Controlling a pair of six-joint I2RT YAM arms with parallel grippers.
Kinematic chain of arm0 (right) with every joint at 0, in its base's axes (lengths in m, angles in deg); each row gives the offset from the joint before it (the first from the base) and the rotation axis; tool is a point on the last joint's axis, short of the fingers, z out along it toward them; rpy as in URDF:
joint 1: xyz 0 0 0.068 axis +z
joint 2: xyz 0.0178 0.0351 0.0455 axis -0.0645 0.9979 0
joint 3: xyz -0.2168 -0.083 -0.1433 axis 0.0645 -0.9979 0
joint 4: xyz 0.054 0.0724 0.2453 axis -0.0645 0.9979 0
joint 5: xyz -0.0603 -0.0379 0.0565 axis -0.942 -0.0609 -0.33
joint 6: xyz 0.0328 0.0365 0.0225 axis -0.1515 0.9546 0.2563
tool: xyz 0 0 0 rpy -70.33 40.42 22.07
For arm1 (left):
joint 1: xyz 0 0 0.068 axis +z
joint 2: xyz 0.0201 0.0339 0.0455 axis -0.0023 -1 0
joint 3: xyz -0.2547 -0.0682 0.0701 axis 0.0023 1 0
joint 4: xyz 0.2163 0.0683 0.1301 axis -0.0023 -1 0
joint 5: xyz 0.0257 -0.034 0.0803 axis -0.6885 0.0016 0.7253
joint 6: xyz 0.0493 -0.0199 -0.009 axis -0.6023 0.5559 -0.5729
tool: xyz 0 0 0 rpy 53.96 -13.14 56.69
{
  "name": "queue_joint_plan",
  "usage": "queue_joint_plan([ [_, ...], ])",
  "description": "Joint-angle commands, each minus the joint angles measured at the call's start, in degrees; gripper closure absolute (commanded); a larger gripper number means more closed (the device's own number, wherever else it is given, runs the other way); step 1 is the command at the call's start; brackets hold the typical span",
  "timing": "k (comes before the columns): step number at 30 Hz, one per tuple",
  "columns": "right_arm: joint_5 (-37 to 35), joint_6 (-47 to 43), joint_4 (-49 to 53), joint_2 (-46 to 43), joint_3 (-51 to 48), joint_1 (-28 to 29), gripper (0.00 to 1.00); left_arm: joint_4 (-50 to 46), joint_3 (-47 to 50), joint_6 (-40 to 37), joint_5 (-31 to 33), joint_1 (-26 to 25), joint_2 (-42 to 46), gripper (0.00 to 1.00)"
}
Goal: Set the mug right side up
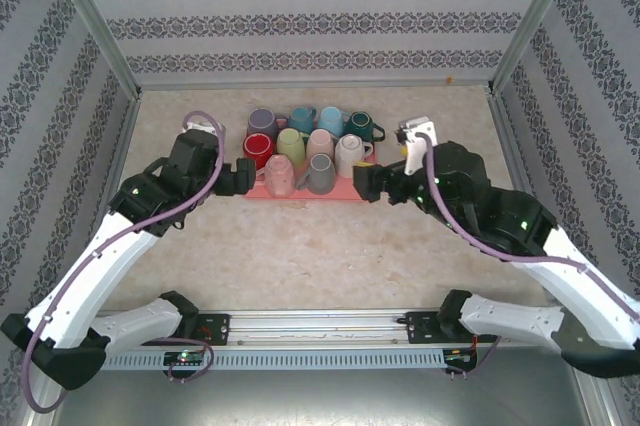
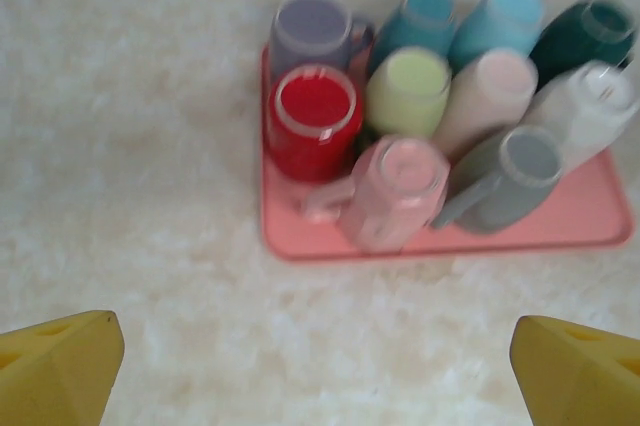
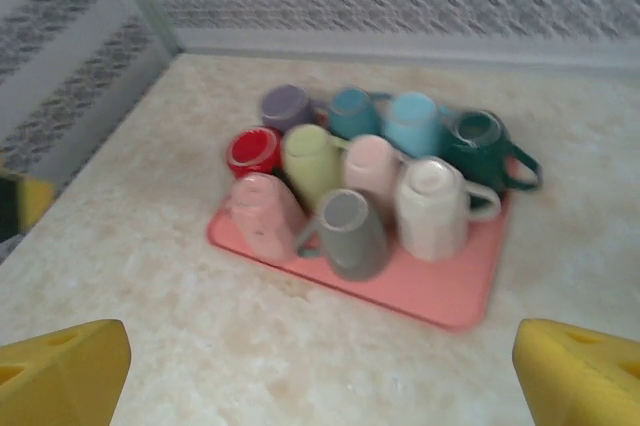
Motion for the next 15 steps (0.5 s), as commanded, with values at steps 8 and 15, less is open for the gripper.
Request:
queue_joint_plan([
  [8, 15.0, 6.7, 8.2, 14.9, 0.4, -8.6, 0.02, 0.0, 4.2, 6.4, -11.2, 0.8, 1.9, 0.0],
  [15, 14.0, 10.7, 11.8, 28.6, 8.8, -8.4, 0.11, 0.3, 8.6, 10.9, -13.5, 0.7, 7.1, 0.0],
])
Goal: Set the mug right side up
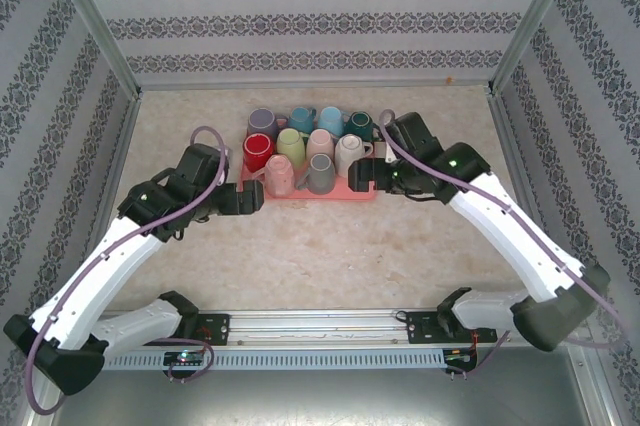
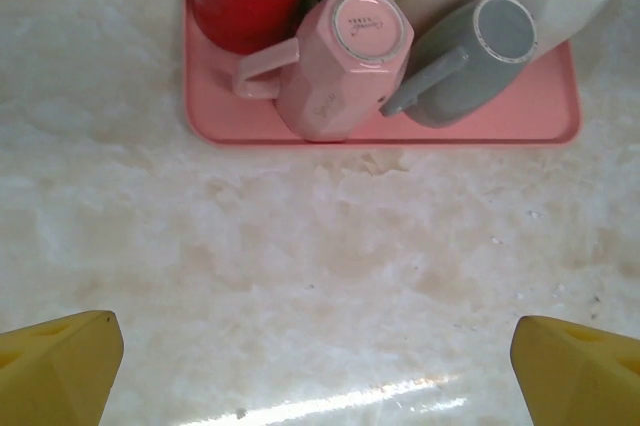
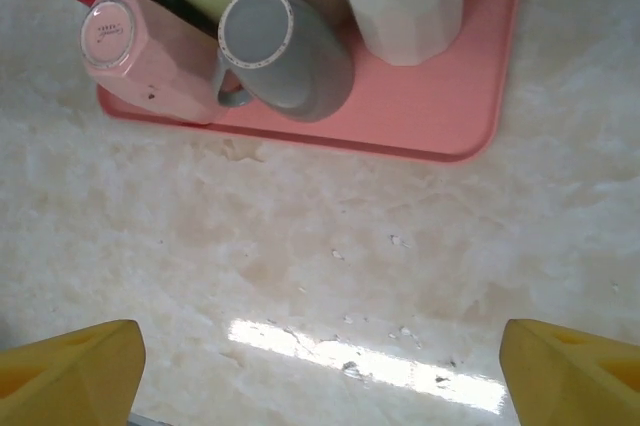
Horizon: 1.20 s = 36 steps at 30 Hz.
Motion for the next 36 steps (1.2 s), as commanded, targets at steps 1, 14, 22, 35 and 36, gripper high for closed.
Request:
queue_joint_plan([
  [1, -0.5, 5.5, 2.1, 6.1, 4.0, -0.2, 0.12, 0.0, 1.3, 4.3, -1.0, 0.7, 2.8, 0.0],
  [14, 2.0, 28.9, 8.5, 36.4, 30.4, 0.1, 0.13, 2.5, 9.7, 9.6, -1.1, 0.8, 9.6, 0.0],
  [22, -0.1, 33.7, 13.2, 46.4, 39.9, 0.4, 0.15, 2.9, 12.5, 10.3, -0.7, 0.9, 11.5, 0.0],
  [35, 0.0, 36.2, 13.8, 55.1, 46.3, 1.3, 0.16, 1.0, 13.0, 11.2, 0.9, 0.9, 12.9, 0.0],
  [36, 0.0, 36.3, 13.5, 55.1, 45.9, 1.4, 0.16, 0.7, 13.2, 11.1, 1.0, 0.8, 13.2, 0.0],
])
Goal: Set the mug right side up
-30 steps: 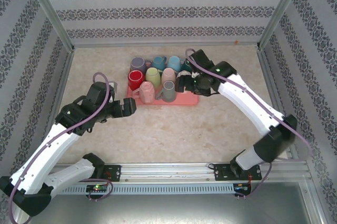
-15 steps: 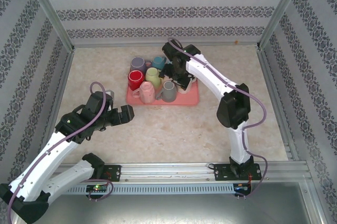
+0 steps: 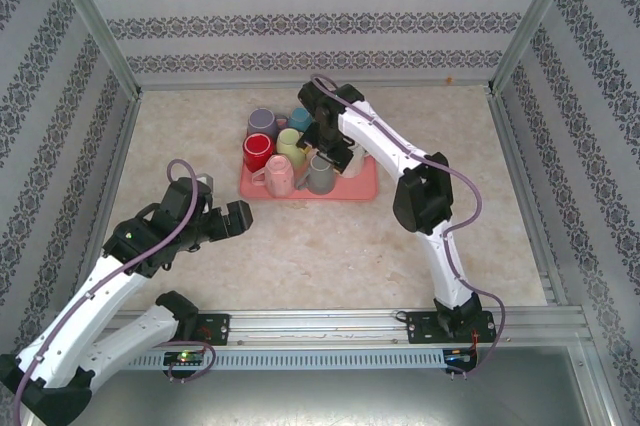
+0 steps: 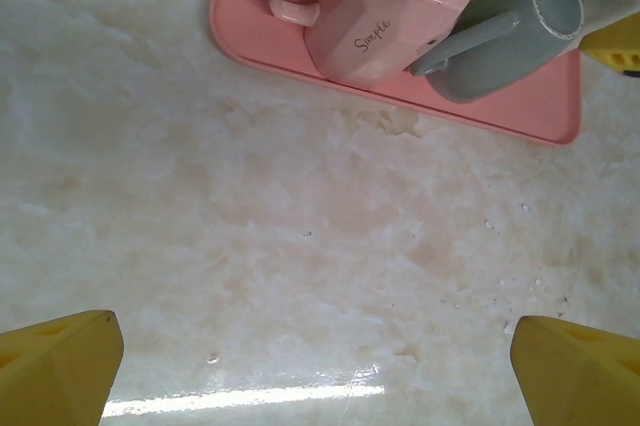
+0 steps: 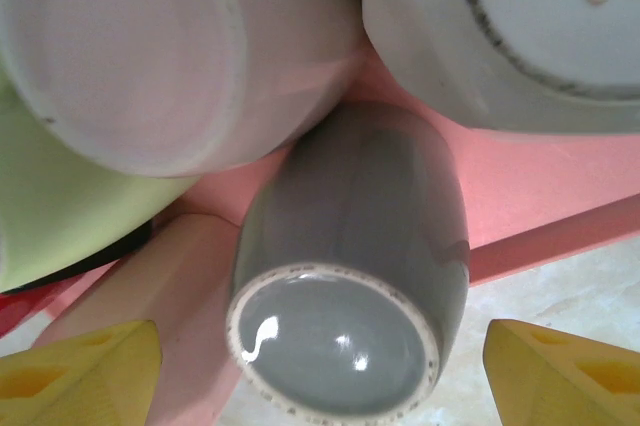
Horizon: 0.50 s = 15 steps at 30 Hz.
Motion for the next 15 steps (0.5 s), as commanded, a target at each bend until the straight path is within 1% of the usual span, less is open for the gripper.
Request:
queue_joint_plan([
  [1, -0.8, 1.6, 1.2, 1.1, -0.2, 0.9, 0.17, -1.1, 0.5, 0.7, 1.8, 0.5, 1.4, 0.0],
  [9, -1.2, 1.7, 0.3, 1.2, -3.3, 1.2, 0.19, -2.4, 1.1, 1.5, 2.4, 0.5, 3.8, 0.0],
  [15, -3.1, 1.3, 0.4, 1.4, -4.3, 1.1, 0.22, -3.0, 1.0, 2.2, 2.7, 0.4, 4.6, 0.0],
])
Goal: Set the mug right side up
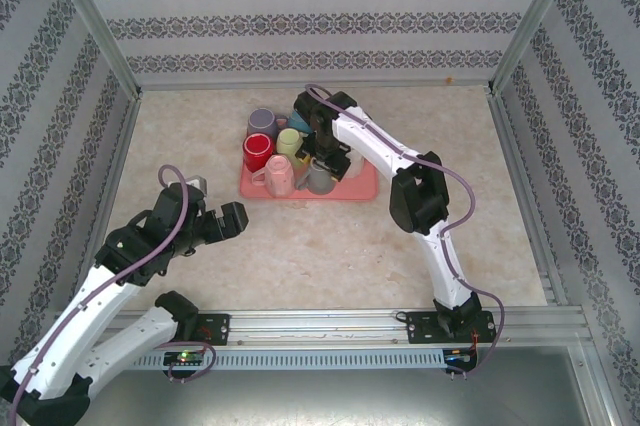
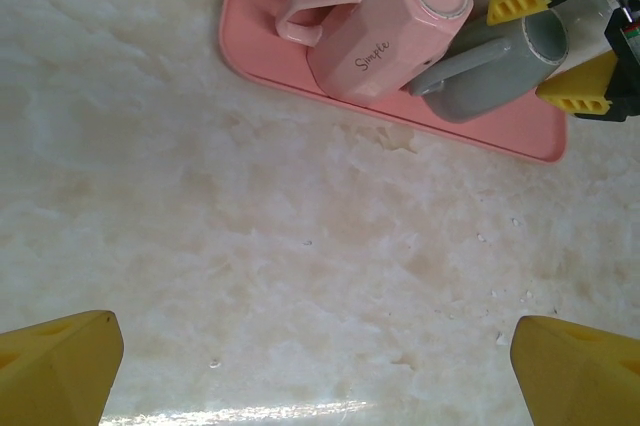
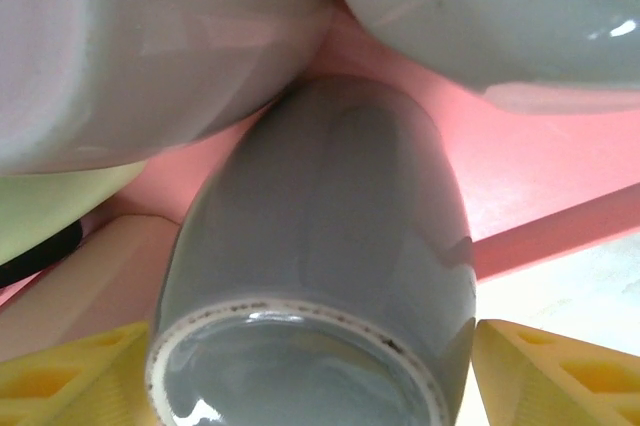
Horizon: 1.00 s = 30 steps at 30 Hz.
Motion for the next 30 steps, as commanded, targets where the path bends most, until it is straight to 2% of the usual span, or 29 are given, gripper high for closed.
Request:
queue_joint_plan([
  [1, -2.6, 0.7, 0.8, 0.8, -0.9, 0.3, 0.22, -2.7, 0.3, 1.6, 1.5, 0.5, 1.0, 0.0],
  [5, -2.6, -0.8, 0.4, 2.0, 0.0, 0.0, 0.23, -2.7, 0.8, 2.0, 1.5, 0.5, 1.8, 0.01],
  [13, -2.2, -3.3, 0.0, 1.1, -0.4, -0.3, 0.41, -2.4, 0.3, 2.1, 1.9, 0.5, 2.3, 0.0],
  [21, 0.3, -5.3, -2.4, -10.1, -4.6, 0.2, 0.44, 5.4, 1.2, 1.0, -1.4, 0.5, 3.9, 0.02],
  [26, -2.0, -6.2, -3.8, -20.4, -10.9, 0.4, 0.45, 11.2, 0.0, 0.2, -8.7, 0.6, 0.8, 0.01],
  [30, -2.2, -6.5, -12.9, -33.0, -22.7, 0.2, 0.46, 20.0, -0.4, 0.8, -20.0, 1.4, -4.3, 0.01],
])
